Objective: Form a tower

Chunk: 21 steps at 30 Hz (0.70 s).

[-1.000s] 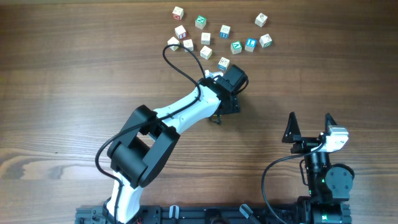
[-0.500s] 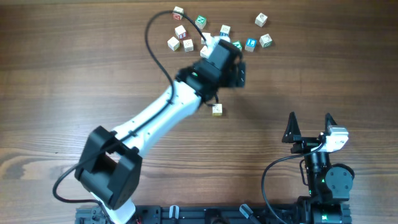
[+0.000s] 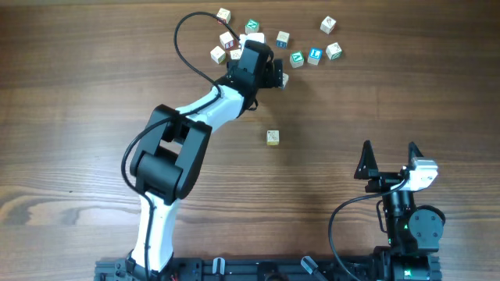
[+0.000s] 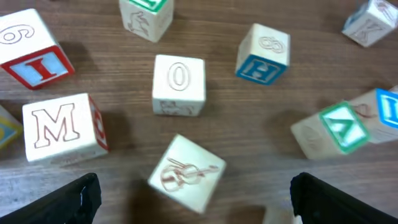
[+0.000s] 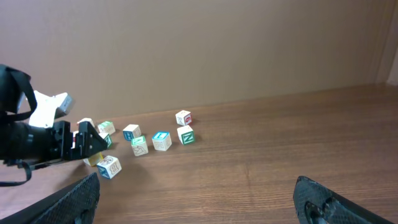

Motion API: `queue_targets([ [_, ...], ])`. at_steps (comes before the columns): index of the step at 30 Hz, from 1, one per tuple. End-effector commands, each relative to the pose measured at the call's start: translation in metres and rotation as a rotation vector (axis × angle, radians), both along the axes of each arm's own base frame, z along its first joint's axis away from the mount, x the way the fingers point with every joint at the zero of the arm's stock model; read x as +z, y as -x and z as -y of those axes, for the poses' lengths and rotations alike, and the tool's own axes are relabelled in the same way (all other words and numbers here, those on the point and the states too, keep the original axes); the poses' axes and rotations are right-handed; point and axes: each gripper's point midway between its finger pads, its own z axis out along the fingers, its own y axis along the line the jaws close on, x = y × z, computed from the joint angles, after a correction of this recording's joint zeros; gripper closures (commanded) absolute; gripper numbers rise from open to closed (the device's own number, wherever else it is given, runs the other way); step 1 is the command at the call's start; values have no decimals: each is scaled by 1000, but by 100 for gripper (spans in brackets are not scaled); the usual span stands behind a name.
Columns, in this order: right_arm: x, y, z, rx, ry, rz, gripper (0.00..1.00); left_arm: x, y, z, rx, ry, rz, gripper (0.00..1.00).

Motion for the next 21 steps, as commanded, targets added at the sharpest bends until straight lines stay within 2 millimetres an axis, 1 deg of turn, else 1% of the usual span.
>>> queue_targets([
  [1, 1, 0, -1, 4, 4, 7, 0, -22, -9, -11, 15, -24, 1, 7],
  [4, 1, 0, -1, 4, 4, 7, 0, -26, -11, -10, 15, -20, 8, 9],
  [5, 1, 0, -1, 4, 4, 7, 0, -27, -12, -9, 15, -18, 12, 14],
  [7, 1, 0, -1, 4, 4, 7, 0, -28, -12, -9, 15, -18, 12, 31],
  [8, 1, 0, -1, 4, 5, 7, 0, -28, -12, -9, 15, -18, 13, 32],
  [12, 1, 0, -1, 4, 4, 7, 0, -26, -13, -9, 15, -15, 20, 50],
  [15, 1, 0, -1, 4, 4, 7, 0, -28, -10, -10, 14, -23, 4, 54],
  [19, 1, 0, -1, 4, 4, 7, 0, -20, 1, -15, 13, -48, -46, 60],
  [20, 1, 0, -1, 4, 4, 7, 0, -16, 5, -17, 14, -56, -62, 63],
  [21, 1, 0, -1, 4, 5, 7, 0, -8, 8, -19, 14, -60, -71, 68],
])
